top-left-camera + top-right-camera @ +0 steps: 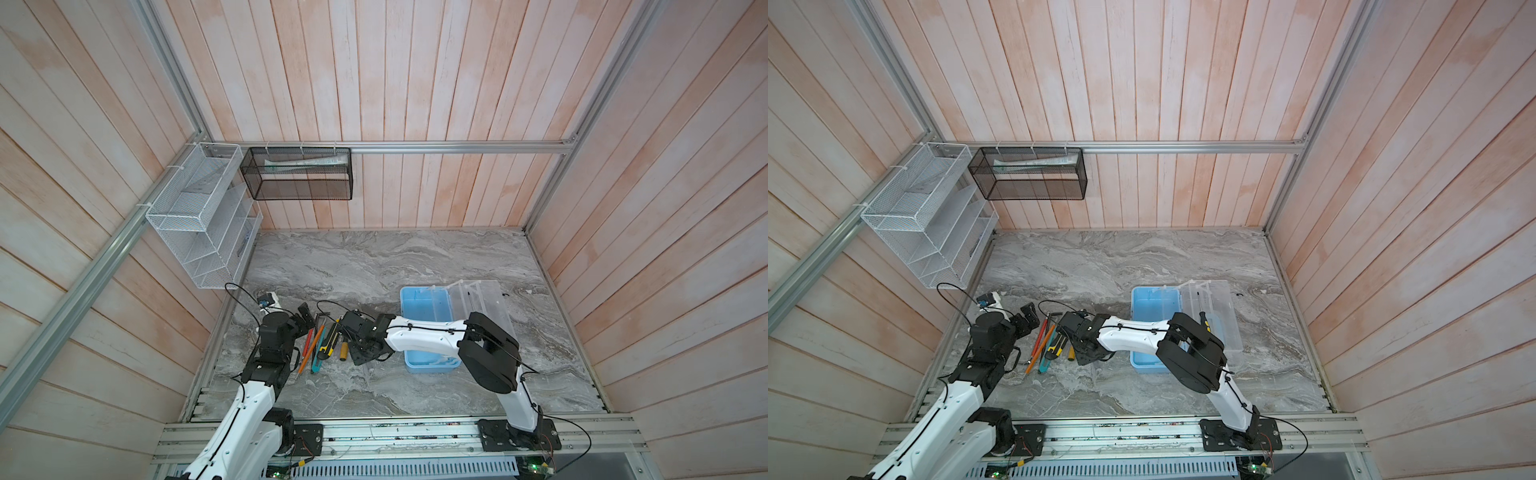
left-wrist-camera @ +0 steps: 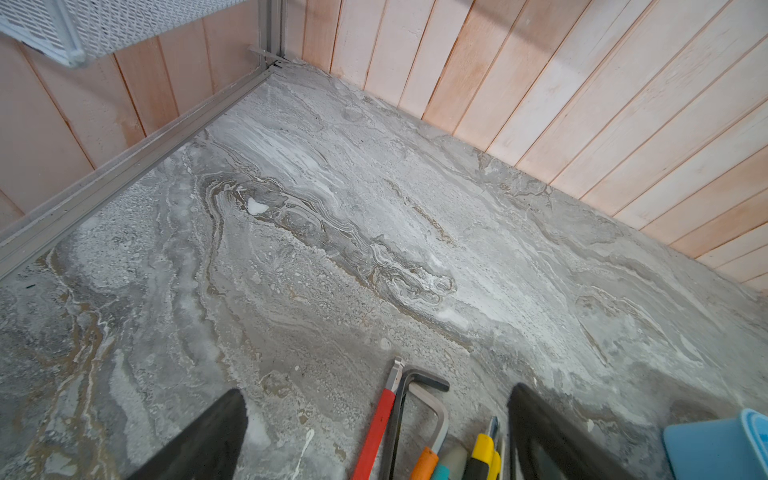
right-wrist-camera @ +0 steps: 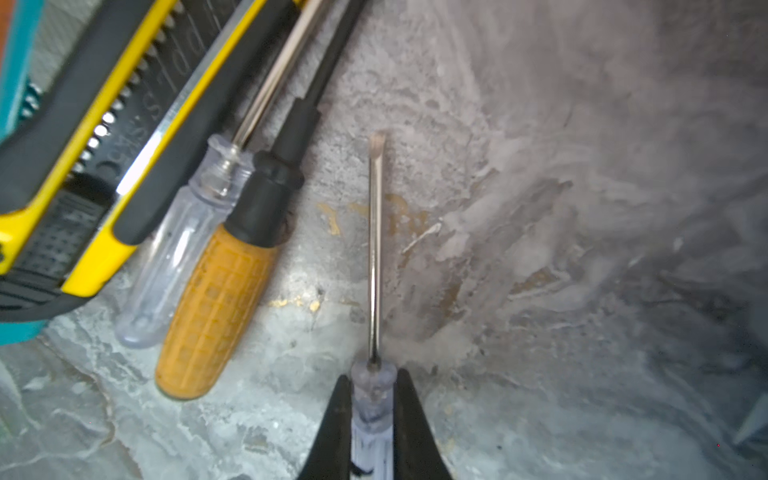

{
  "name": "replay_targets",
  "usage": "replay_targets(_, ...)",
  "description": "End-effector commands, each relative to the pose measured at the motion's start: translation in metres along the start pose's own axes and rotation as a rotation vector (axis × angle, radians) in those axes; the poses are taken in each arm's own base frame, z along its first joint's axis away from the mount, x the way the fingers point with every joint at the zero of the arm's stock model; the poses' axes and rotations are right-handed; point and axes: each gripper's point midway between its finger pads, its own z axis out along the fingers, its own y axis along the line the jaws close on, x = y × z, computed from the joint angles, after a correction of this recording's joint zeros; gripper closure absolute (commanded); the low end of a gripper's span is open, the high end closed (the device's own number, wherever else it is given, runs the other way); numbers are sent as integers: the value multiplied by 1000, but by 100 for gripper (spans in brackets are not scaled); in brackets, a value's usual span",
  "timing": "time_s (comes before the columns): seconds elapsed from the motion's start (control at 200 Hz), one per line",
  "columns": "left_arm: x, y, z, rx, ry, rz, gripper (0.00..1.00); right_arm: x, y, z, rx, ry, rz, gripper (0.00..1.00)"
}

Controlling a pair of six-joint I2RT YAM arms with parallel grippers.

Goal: Pack the tool kit
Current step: 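Lift the clear-handled screwdriver off the table with the right gripper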

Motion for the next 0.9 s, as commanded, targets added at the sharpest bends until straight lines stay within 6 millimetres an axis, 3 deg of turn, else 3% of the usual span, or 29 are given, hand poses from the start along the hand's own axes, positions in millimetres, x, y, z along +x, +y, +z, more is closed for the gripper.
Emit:
replay_targets(0.0,2,3,-1,-4,0,-1,0,14,-34,5,93,45,5,93)
replay_targets(0.105,2,0,-1,11,-2,5,0,7,-34,-5,68,16,-3,100)
replay_targets(0.35,2,1,-1,9,-1,5,0,-13,-35,-35,38,-50,-21,100)
replay_targets(0.43,2,1,-1,9,-1,4,0,-14,-35,-34,24,-43,-43,80)
replay_targets(0.53,3,1,0,8,1,3,0,-9,-33,-29,31,-16,-90,70)
replay_targets(0.74,2,1,-1,9,-1,3,0,-2,-39,-17,81,47,-148,66)
replay_targets(0.895,3,2,0,7,1,3,0,1,-23,-16,50,51,-174,64)
